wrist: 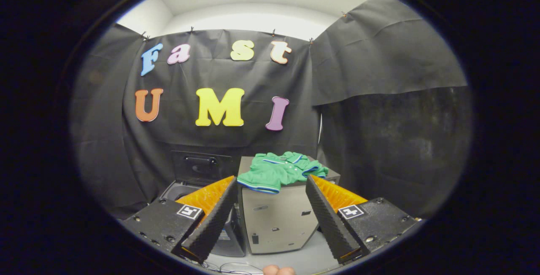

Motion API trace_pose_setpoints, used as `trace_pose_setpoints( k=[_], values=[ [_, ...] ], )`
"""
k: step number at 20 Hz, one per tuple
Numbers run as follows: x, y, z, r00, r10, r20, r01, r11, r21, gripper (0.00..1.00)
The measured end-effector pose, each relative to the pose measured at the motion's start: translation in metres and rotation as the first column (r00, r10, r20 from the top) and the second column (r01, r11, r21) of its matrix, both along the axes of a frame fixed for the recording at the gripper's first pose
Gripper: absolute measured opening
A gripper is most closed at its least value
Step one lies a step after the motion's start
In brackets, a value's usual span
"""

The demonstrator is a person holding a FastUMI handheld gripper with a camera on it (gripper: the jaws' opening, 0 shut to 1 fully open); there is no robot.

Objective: Put the clothes into the washing machine and then close the washing machine lid.

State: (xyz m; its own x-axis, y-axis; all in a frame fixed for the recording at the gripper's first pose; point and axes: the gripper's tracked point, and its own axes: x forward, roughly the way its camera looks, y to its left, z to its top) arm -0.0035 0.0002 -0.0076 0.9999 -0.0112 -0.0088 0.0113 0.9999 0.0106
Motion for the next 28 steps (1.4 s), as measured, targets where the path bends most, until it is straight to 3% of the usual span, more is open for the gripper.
trace_pose_setpoints(
  k=[12, 17, 24, 28],
  values=[
    [0.008, 0.005, 0.005, 1.0, -0.008, 0.001, 0.008, 1.0, -0.004, 1.0],
    [0.035, 0.009, 0.018, 1.0, 0.006, -0.01, -0.006, 1.0, -0.014, 1.0],
    [0.15, -0.021, 0.031, 0.99, 0.06, -0.128, -0.053, 0.997, 0.057, 1.0],
    [0.239, -0.048, 0.01, 0.963, 0.081, -0.258, -0.082, 0.997, 0.006, 1.0]
  ],
)
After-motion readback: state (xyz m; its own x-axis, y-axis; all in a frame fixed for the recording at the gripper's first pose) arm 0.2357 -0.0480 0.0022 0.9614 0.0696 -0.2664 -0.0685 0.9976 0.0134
